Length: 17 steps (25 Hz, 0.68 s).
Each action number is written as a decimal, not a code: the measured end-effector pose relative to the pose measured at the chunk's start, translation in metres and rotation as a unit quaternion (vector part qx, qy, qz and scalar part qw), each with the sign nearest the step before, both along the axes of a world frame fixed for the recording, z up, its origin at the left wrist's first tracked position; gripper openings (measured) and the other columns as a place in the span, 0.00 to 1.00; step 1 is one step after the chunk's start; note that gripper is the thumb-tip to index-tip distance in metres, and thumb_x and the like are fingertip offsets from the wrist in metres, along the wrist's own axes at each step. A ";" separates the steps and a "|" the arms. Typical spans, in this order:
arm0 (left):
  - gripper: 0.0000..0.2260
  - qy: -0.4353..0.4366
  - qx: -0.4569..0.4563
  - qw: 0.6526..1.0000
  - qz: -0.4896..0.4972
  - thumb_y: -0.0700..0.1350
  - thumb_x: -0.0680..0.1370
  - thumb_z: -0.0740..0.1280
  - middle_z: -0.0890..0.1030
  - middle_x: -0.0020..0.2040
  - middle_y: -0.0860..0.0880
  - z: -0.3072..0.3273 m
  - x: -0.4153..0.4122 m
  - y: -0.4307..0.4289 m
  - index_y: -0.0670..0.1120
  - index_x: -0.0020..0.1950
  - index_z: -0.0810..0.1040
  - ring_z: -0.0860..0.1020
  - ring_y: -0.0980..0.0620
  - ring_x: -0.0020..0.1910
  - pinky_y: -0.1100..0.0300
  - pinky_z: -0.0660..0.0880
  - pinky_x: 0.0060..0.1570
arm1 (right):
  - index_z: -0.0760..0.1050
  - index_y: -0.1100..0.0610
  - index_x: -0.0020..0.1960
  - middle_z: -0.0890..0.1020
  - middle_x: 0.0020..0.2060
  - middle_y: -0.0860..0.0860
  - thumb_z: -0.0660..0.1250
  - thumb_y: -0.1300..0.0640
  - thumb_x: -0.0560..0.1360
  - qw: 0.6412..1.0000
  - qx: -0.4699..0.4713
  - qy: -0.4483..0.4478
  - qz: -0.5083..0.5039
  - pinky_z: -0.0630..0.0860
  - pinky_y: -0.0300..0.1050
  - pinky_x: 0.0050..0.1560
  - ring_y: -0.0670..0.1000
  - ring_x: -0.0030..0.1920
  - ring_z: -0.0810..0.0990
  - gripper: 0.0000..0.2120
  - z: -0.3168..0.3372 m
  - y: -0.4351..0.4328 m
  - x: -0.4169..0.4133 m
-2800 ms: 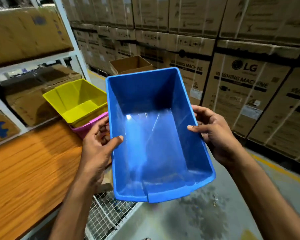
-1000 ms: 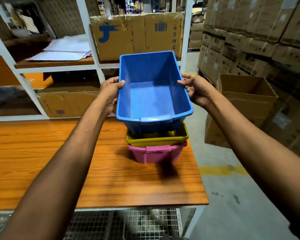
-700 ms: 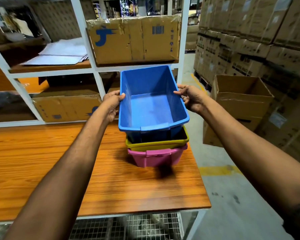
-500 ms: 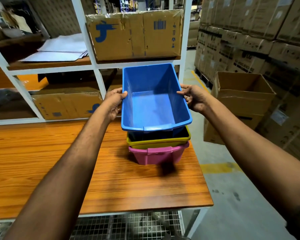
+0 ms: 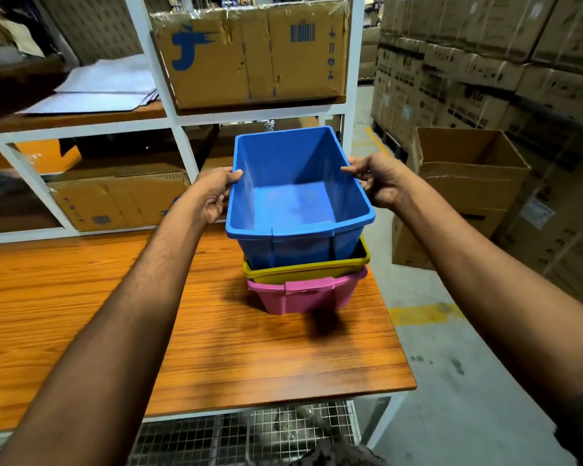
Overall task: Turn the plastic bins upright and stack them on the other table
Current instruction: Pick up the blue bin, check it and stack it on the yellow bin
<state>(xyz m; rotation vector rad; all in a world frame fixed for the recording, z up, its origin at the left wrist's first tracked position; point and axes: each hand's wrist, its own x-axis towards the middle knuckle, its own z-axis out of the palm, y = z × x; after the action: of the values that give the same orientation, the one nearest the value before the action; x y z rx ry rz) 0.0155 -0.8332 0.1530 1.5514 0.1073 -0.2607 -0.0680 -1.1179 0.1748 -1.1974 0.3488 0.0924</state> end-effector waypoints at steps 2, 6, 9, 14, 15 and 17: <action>0.07 0.031 -0.009 0.999 0.005 0.42 0.82 0.67 0.83 0.56 0.45 0.004 -0.003 -0.001 0.43 0.58 0.80 0.83 0.49 0.56 0.53 0.84 0.50 | 0.78 0.61 0.55 0.81 0.47 0.55 0.59 0.71 0.79 1.000 0.000 0.020 -0.003 0.77 0.35 0.23 0.53 0.43 0.82 0.12 0.002 -0.002 -0.002; 0.00 0.087 0.010 0.996 -0.016 0.40 0.80 0.67 0.81 0.49 0.47 0.014 -0.005 0.000 0.44 0.50 0.77 0.83 0.49 0.54 0.55 0.84 0.46 | 0.74 0.60 0.47 0.83 0.44 0.56 0.62 0.71 0.77 0.998 0.017 0.068 -0.003 0.79 0.44 0.66 0.55 0.49 0.85 0.08 0.007 -0.006 0.003; 0.02 0.108 0.012 0.994 -0.034 0.38 0.78 0.67 0.81 0.52 0.46 0.020 -0.001 0.004 0.45 0.49 0.77 0.84 0.48 0.54 0.53 0.84 0.47 | 0.75 0.60 0.51 0.82 0.50 0.55 0.61 0.72 0.75 0.995 -0.025 0.095 0.009 0.81 0.52 0.64 0.58 0.51 0.86 0.10 0.012 -0.010 0.006; 0.03 0.136 -0.007 0.988 -0.068 0.38 0.78 0.69 0.83 0.49 0.46 0.032 -0.009 0.008 0.45 0.50 0.77 0.84 0.49 0.54 0.55 0.85 0.43 | 0.74 0.58 0.56 0.83 0.54 0.54 0.60 0.71 0.74 0.986 -0.077 0.135 0.060 0.86 0.53 0.45 0.56 0.48 0.85 0.14 0.022 -0.014 0.004; 0.04 0.140 -0.009 0.987 -0.075 0.38 0.78 0.69 0.84 0.51 0.45 0.033 -0.009 0.010 0.45 0.52 0.77 0.84 0.48 0.55 0.54 0.85 0.41 | 0.72 0.58 0.54 0.82 0.56 0.54 0.60 0.71 0.73 0.985 -0.082 0.137 0.065 0.86 0.53 0.42 0.56 0.49 0.85 0.13 0.023 -0.014 0.004; 0.07 0.145 -0.013 0.986 -0.082 0.38 0.77 0.70 0.84 0.57 0.44 0.032 -0.007 0.014 0.45 0.54 0.78 0.83 0.47 0.59 0.53 0.86 0.38 | 0.71 0.58 0.52 0.81 0.56 0.54 0.59 0.71 0.72 0.984 -0.083 0.137 0.072 0.87 0.51 0.38 0.56 0.49 0.84 0.12 0.025 -0.012 0.002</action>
<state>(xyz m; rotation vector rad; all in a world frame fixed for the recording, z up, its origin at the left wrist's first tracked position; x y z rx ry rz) 0.0087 -0.8196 0.1854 1.4907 0.2038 -0.6162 -0.0658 -1.1300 0.1998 -1.3782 0.5183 0.3630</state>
